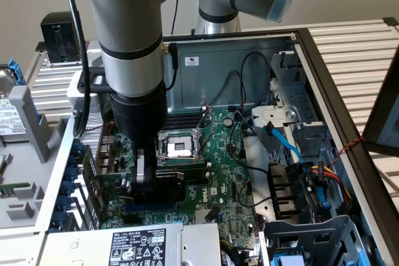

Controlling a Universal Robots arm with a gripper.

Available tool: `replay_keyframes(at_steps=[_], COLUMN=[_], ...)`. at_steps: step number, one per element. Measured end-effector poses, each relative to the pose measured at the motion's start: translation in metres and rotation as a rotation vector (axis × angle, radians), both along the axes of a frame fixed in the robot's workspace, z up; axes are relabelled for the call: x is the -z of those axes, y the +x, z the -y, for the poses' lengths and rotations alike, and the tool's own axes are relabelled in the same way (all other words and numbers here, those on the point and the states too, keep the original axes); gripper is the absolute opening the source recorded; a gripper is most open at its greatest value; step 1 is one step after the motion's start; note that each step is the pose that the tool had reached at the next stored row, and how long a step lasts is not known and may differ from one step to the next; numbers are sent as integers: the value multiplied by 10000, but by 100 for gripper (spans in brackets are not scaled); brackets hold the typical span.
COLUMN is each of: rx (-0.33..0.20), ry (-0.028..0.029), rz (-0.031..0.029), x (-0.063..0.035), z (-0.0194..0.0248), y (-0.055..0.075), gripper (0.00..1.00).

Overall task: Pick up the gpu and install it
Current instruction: 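Insert the gpu into the slot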

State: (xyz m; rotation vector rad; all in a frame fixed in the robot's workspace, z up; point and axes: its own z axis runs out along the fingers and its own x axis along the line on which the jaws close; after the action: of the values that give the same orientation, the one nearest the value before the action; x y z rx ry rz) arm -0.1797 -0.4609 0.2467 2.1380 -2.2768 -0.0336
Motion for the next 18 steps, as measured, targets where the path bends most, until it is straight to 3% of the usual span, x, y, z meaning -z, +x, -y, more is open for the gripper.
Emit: replay_keyframes(at_steps=[18], rx=[1], ry=[0], rz=[-1], x=[8], z=[1], y=[-1], gripper=[27])
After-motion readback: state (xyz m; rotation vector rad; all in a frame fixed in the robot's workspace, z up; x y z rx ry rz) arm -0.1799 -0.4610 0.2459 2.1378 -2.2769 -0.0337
